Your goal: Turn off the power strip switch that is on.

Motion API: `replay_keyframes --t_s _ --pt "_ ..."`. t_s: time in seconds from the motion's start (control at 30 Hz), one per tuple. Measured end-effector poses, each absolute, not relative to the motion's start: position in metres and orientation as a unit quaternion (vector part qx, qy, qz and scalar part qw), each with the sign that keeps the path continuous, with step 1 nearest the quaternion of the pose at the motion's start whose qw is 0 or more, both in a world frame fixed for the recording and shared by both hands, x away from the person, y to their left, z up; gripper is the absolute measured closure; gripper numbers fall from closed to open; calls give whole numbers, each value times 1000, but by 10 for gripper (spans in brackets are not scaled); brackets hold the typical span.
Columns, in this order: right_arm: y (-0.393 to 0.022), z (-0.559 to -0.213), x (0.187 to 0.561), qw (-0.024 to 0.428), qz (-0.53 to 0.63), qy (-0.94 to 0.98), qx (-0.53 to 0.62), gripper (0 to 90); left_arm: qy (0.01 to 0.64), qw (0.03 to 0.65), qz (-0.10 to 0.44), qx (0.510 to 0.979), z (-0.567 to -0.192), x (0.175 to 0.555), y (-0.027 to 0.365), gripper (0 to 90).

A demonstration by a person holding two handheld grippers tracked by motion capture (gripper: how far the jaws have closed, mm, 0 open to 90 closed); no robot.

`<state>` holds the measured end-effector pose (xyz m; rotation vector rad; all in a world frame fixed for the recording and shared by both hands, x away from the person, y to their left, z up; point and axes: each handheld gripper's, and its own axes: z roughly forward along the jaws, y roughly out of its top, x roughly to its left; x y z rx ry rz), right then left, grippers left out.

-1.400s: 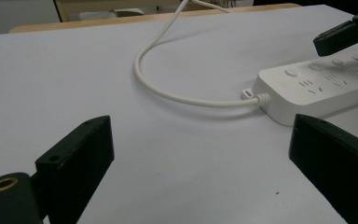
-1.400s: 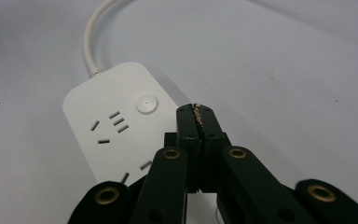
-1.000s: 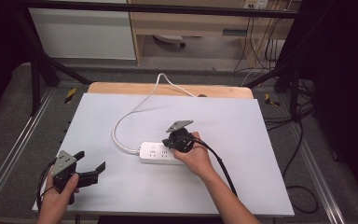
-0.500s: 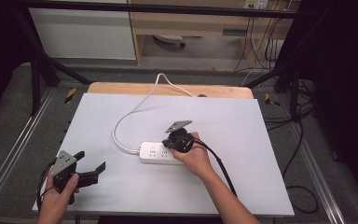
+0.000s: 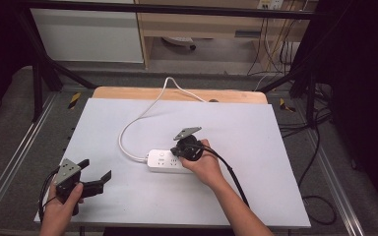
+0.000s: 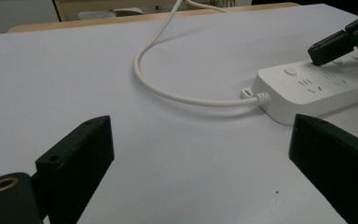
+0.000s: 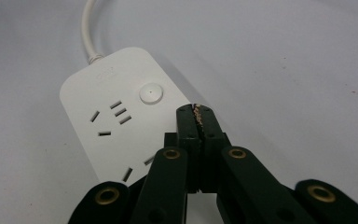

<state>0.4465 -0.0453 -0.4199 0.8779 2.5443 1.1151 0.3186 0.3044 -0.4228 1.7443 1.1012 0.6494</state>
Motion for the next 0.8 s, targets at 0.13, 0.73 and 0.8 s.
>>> replay_keyframes --t_s 0.13,0.73,0.8 --pt "-45 -420 446 115 379 868 299 900 449 470 265 712 -423 319 304 63" --pt "-43 -422 445 121 375 871 295 900 449 469 264 713 -423 318 304 63" --pt "-43 -422 446 120 374 871 295 900 450 469 264 713 -423 318 304 64"
